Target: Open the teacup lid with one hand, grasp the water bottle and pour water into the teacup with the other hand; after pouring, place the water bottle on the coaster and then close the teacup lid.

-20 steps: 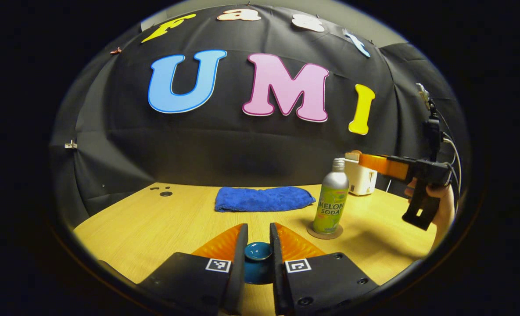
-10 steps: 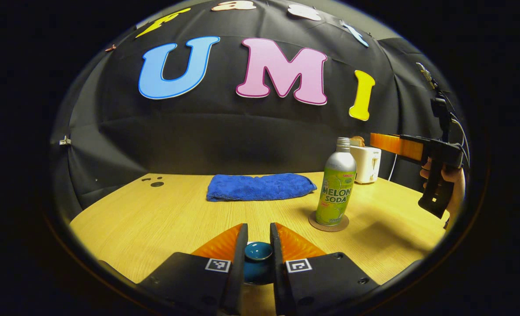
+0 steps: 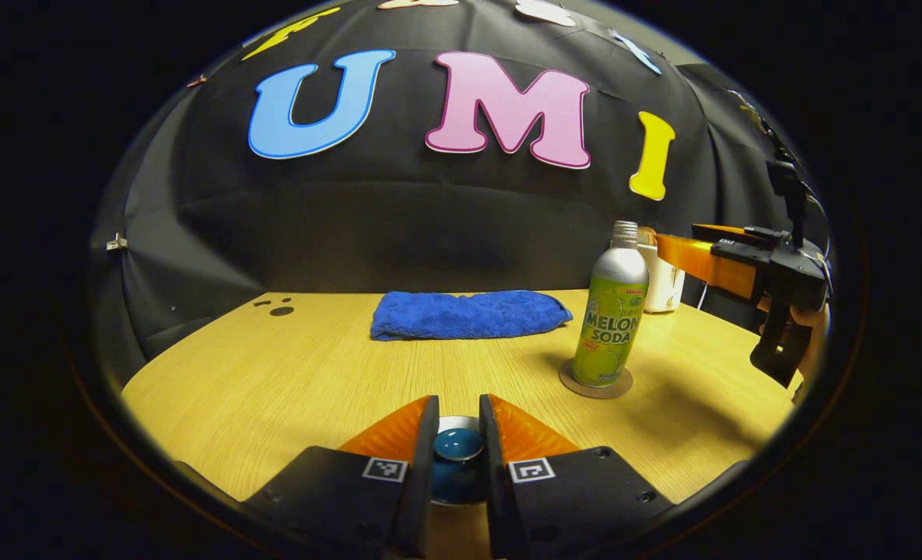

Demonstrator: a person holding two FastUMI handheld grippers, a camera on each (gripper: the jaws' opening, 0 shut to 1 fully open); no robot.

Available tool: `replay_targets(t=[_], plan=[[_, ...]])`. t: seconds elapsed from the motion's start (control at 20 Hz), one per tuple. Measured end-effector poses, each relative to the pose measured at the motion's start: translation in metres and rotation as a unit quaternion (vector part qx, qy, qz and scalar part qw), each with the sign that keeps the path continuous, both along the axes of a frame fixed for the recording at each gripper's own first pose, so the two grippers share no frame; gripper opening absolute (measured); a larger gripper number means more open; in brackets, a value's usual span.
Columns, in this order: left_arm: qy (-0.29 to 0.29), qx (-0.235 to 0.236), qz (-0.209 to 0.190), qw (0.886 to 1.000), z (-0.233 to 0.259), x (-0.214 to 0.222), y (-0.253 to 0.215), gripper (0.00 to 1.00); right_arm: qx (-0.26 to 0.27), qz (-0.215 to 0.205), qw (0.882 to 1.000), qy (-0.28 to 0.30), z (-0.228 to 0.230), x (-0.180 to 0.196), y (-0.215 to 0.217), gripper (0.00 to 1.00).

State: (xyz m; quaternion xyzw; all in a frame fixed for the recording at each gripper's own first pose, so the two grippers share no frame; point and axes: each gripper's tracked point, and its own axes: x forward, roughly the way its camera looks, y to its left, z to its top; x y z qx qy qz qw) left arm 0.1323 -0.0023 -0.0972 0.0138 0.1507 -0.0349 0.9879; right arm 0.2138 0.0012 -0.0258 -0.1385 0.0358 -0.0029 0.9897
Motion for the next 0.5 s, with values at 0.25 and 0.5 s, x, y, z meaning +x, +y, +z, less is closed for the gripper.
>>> replay_targets(t=[0.25, 0.5], plan=[[-0.005, 0.000, 0.008, 1.000, 0.004, -0.001, 0.003, 0.44, 0.030, 0.005, 0.999, -0.015, 0.010, -0.004, 0.002, 0.98], [-0.046, 0.011, 0.020, 0.999, 0.035, -0.017, 0.008, 0.98, 0.066, 0.027, 0.997, -0.018, 0.018, -0.009, 0.013, 0.97]])
